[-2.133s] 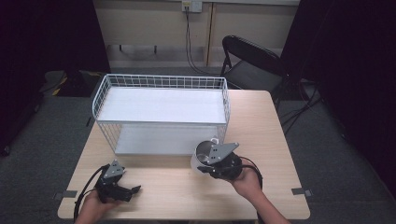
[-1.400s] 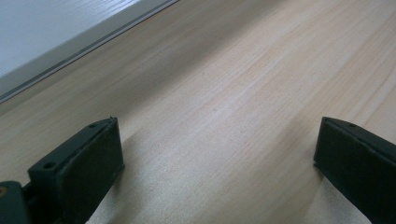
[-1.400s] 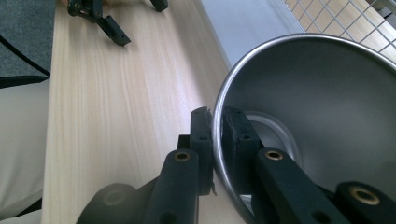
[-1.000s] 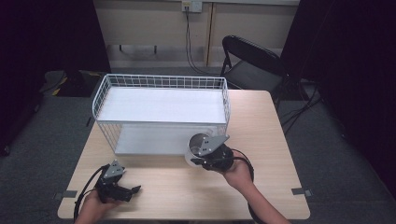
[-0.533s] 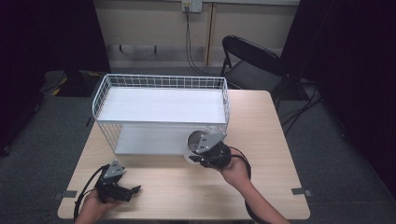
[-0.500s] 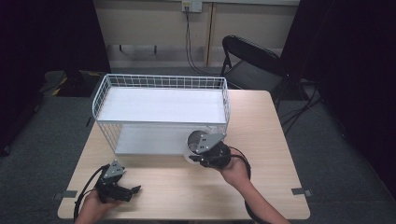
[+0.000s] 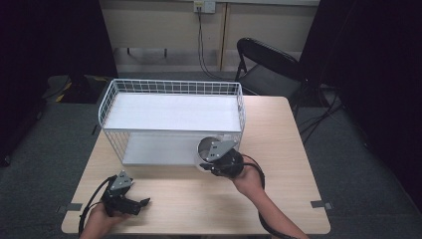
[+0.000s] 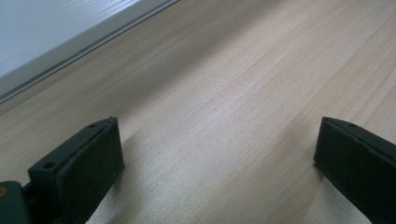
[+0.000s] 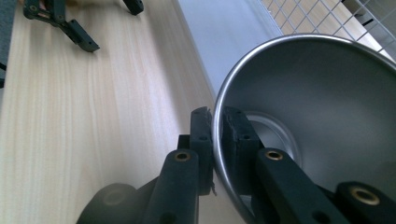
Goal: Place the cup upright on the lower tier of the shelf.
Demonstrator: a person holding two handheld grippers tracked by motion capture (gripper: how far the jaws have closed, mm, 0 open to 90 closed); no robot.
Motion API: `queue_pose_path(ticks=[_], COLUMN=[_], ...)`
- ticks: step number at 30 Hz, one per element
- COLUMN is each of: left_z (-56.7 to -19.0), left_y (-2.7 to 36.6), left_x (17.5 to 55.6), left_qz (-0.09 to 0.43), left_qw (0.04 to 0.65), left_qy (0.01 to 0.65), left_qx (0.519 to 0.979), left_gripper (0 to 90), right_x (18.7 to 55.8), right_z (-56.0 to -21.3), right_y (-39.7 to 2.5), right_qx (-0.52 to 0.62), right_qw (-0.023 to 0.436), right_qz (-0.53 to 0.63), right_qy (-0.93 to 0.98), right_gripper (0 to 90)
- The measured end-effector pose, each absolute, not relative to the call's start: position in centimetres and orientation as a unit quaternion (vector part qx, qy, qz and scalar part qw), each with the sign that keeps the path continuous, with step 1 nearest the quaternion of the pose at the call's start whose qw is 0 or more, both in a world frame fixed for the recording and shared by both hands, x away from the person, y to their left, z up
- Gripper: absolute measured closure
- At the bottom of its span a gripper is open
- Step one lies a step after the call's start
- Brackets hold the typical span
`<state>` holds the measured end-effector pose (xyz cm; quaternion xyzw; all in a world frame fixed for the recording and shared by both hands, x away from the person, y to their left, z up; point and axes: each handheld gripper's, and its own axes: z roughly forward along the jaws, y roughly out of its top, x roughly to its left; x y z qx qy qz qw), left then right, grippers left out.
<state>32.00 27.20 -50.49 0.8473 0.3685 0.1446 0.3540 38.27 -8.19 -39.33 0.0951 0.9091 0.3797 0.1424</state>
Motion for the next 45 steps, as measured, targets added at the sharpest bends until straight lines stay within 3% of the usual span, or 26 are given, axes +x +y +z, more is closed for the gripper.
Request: queue_pose_path(ticks=[45], left_z=[-50.5], left_y=[27.2], left_x=[32.0], left_qz=[0.143], left_qw=[0.353], left_qy=[0.366], left_qx=[0.849], left_gripper=[0.0], right_x=[39.8], right_z=[-40.8], right_y=[-7.3], right_qx=[0.113], right_qw=[0.184], right_qz=[0.383], right_qy=[0.898], right_gripper=[82.6])
